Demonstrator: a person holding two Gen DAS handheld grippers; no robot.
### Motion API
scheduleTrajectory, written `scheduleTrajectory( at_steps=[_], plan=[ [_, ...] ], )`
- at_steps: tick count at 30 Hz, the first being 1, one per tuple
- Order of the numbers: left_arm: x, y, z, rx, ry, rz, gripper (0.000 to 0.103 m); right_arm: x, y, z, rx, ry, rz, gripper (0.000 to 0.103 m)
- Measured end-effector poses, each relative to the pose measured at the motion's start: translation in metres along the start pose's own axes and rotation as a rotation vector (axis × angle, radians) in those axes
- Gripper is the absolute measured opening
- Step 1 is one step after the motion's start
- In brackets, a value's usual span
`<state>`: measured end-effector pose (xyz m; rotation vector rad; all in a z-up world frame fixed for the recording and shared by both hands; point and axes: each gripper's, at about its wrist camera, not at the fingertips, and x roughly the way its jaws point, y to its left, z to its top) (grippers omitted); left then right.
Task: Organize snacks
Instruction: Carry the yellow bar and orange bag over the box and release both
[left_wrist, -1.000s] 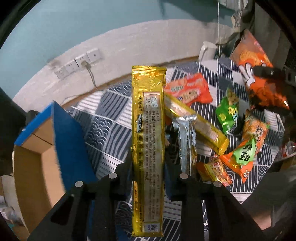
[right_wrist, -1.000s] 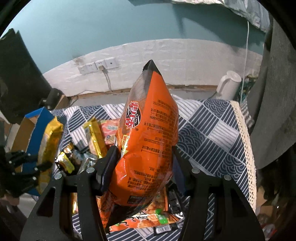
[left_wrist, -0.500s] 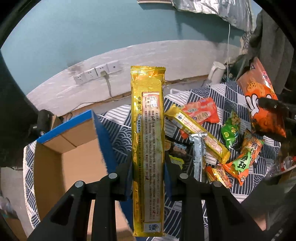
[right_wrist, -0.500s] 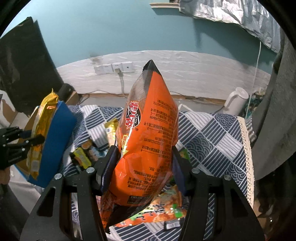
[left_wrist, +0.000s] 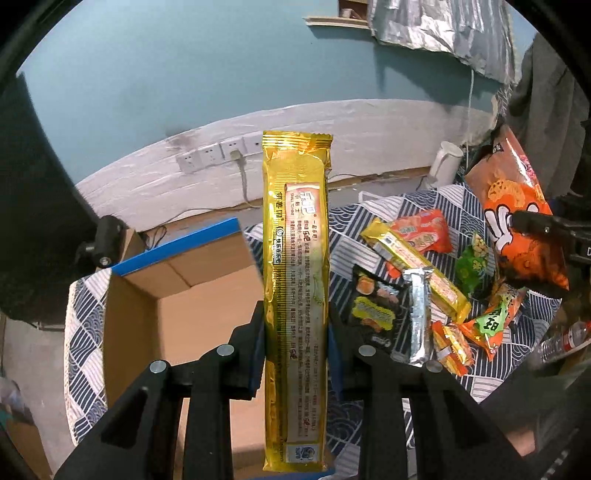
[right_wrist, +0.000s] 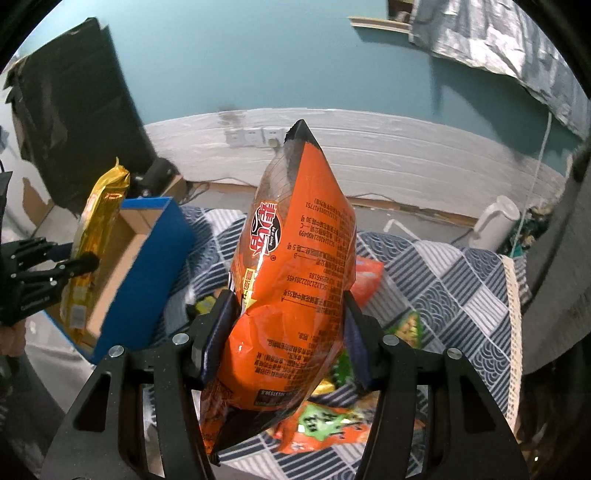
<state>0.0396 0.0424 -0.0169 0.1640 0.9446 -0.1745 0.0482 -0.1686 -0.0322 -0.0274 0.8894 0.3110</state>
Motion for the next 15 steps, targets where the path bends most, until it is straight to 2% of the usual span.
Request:
scheduleTrajectory(
  at_steps=[15],
  plan=[
    [-0.013, 0.078, -0.026, -0.08, -0.022, 0.085, 0.029, 0.03, 0.085, 0.031, -0.096, 0.033, 0.107, 0.056]
  ],
)
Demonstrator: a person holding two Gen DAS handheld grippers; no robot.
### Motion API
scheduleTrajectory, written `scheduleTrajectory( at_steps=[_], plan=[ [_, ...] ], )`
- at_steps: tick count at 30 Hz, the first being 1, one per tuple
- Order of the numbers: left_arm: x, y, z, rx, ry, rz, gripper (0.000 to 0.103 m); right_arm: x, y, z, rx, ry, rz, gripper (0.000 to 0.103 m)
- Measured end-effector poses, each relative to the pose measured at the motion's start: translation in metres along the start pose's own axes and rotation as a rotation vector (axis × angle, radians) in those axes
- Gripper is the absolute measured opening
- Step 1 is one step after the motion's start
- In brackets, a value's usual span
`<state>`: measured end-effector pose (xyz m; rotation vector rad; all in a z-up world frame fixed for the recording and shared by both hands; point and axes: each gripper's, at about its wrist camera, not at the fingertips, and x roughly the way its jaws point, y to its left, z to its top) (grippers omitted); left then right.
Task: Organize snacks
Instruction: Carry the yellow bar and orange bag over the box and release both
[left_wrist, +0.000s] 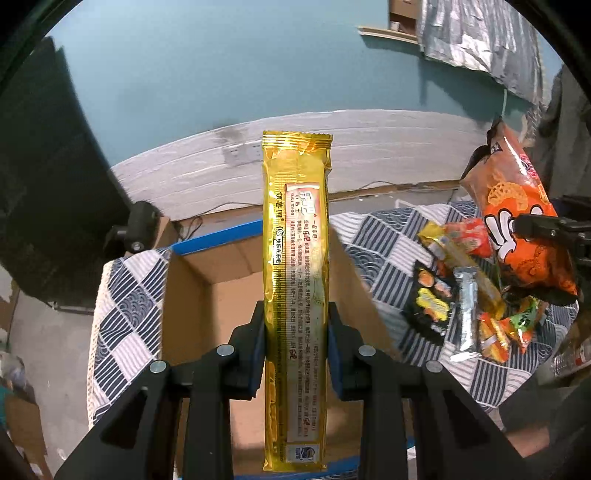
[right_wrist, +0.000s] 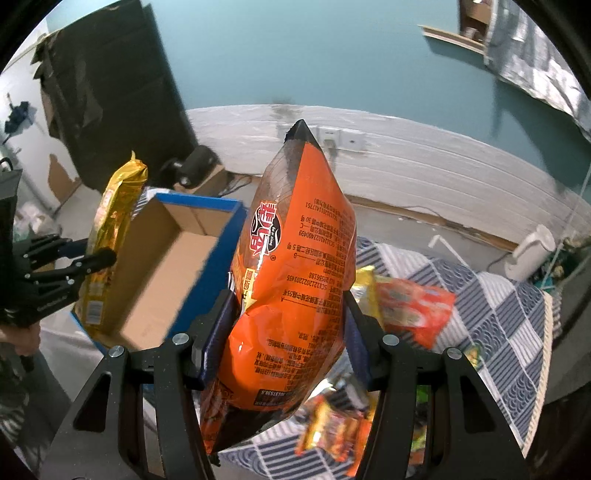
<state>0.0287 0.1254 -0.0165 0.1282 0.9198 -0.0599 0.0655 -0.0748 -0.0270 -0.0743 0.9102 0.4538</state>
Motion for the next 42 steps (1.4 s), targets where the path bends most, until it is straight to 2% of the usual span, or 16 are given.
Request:
scheduleTrajectory(
  at_steps=[7, 12, 20, 24, 29, 31, 34, 36, 42],
  plan=[
    [0.01, 0.032, -0.015, -0.044, 0.026, 0.02, 0.029, 0.031, 0.038, 0.014, -0.05, 0.039, 0.056, 0.056],
    [0.018, 0.047, -0.024, -0.037, 0.034, 0.065, 0.029, 0.053, 0.063, 0.02, -0.079, 0.074, 0.095, 0.056],
    [0.029, 0.072, -0.04, -0.079, 0.064, 0.061, 0.029, 0.081, 0.092, 0.026, -0.108, 0.116, 0.129, 0.055],
    [0.034, 0.076, -0.044, -0.086, 0.077, 0.058, 0.029, 0.088, 0.102, 0.03, -0.105, 0.14, 0.166, 0.053],
    [0.039, 0.077, -0.049, -0.09, 0.102, 0.049, 0.029, 0.09, 0.113, 0.03, -0.122, 0.142, 0.161, 0.053],
    [0.035, 0.076, -0.048, -0.091, 0.091, 0.067, 0.038, 0.089, 0.112, 0.029, -0.114, 0.141, 0.167, 0.057],
    [0.029, 0.073, -0.046, -0.077, 0.064, 0.103, 0.067, 0.085, 0.108, 0.028, -0.111, 0.127, 0.144, 0.066],
    [0.025, 0.071, -0.044, -0.064, 0.038, 0.12, 0.069, 0.082, 0.104, 0.028, -0.108, 0.121, 0.129, 0.067],
    [0.025, 0.063, -0.041, -0.043, 0.045, 0.113, 0.069, 0.074, 0.085, 0.023, -0.081, 0.111, 0.094, 0.069]
  ],
)
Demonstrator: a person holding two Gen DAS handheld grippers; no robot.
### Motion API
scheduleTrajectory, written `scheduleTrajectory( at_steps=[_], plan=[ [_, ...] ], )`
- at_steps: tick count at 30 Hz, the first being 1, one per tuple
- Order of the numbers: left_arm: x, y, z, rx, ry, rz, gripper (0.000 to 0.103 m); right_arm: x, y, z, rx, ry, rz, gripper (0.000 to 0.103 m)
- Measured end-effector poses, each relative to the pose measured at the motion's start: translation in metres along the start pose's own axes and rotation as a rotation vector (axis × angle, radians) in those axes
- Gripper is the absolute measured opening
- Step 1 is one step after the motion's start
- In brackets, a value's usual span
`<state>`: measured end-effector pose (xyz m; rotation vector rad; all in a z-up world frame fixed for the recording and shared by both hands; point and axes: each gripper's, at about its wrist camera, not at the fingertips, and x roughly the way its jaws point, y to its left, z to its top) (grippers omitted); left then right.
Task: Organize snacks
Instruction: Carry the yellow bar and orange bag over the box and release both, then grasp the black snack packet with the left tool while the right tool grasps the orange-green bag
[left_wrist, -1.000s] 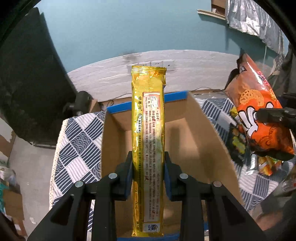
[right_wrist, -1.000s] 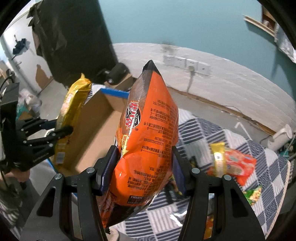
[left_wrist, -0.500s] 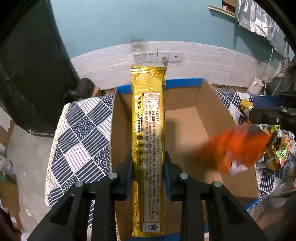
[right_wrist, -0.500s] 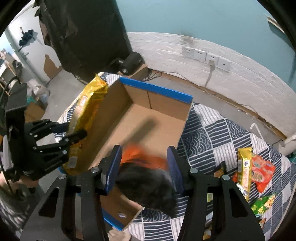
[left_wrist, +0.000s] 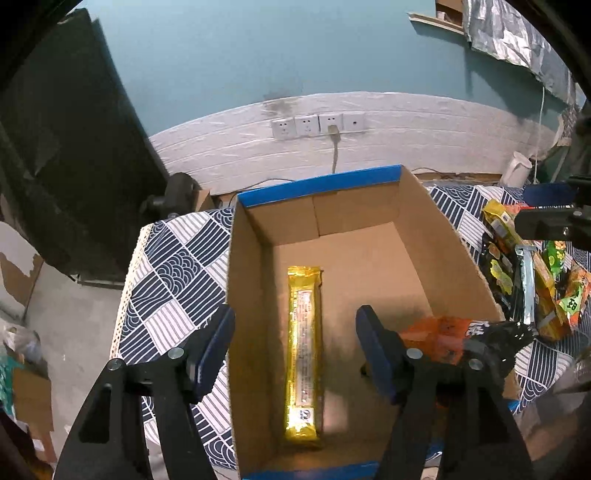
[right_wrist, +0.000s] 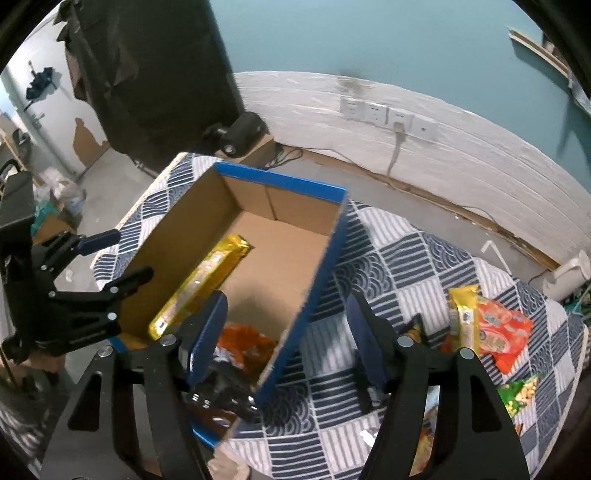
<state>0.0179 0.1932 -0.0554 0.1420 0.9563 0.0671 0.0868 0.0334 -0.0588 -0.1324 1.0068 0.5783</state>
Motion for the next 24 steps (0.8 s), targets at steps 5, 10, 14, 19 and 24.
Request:
scheduleTrajectory(
  at_steps=[5, 10, 14, 19, 24],
  plan=[
    [-0.005, -0.018, 0.009, 0.028, -0.01, -0.007, 0.069, -0.01, -0.019, -0.012, 0.024, -0.008, -0.02, 0.074],
    [-0.011, -0.036, 0.021, 0.043, -0.029, -0.037, 0.07, -0.022, -0.043, -0.027, 0.063, -0.008, -0.044, 0.074],
    [-0.016, -0.054, 0.029, 0.066, -0.043, -0.055, 0.07, -0.032, -0.066, -0.039, 0.101, -0.011, -0.067, 0.074],
    [-0.021, -0.077, 0.036, 0.103, -0.057, -0.068, 0.07, -0.044, -0.095, -0.06, 0.151, -0.009, -0.098, 0.074],
    [-0.025, -0.101, 0.045, 0.128, -0.065, -0.095, 0.07, -0.057, -0.118, -0.076, 0.2, -0.014, -0.12, 0.074]
  ],
)
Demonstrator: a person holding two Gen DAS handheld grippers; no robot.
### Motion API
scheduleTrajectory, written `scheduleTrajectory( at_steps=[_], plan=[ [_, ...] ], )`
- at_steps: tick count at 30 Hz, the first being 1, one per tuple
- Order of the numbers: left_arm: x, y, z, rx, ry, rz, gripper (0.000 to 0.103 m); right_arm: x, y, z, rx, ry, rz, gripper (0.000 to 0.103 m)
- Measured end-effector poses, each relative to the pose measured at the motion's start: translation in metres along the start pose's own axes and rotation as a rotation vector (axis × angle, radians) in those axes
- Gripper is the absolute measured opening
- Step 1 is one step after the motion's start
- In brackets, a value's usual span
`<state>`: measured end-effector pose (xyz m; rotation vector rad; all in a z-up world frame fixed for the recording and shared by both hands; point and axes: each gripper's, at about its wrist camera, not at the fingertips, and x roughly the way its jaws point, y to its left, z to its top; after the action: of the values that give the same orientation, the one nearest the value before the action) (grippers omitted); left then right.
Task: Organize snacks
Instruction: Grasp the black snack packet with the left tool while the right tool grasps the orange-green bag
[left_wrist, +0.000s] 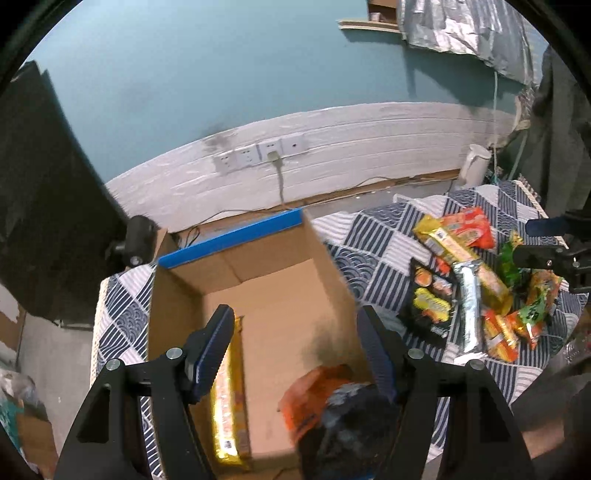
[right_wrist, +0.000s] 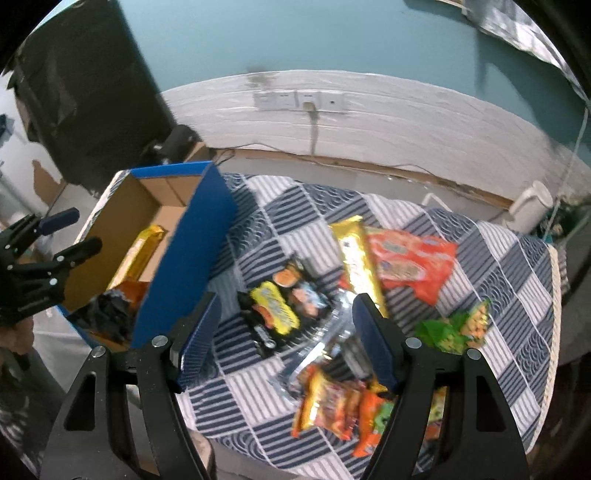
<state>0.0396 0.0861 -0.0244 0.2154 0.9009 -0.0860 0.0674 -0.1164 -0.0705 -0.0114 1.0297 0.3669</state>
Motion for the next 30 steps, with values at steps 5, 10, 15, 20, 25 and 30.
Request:
scheduleTrajectory(
  at_steps=[5, 10, 15, 20, 25, 30],
  plan=[
    [-0.002, -0.028, 0.01, 0.043, -0.013, -0.025, 0.07, -0.012, -0.026, -0.013, 0.04, -0.011, -0.026, 0.074],
    [0.0, -0.053, 0.016, 0.075, 0.0, -0.068, 0.07, -0.02, -0.055, -0.029, 0.087, -0.008, -0.057, 0.074],
    [0.002, -0.083, 0.021, 0.128, 0.005, -0.082, 0.07, -0.027, -0.087, -0.049, 0.145, 0.007, -0.084, 0.074],
    [0.008, -0.112, 0.023, 0.172, 0.022, -0.118, 0.071, -0.036, -0.111, -0.065, 0.208, 0.001, -0.096, 0.074],
    [0.019, -0.137, 0.019, 0.215, 0.054, -0.136, 0.071, -0.04, -0.131, -0.086, 0.266, 0.018, -0.106, 0.074],
    [0.031, -0.157, 0.015, 0.237, 0.094, -0.161, 0.071, -0.037, -0.143, -0.101, 0.306, 0.047, -0.111, 0.074]
  ],
)
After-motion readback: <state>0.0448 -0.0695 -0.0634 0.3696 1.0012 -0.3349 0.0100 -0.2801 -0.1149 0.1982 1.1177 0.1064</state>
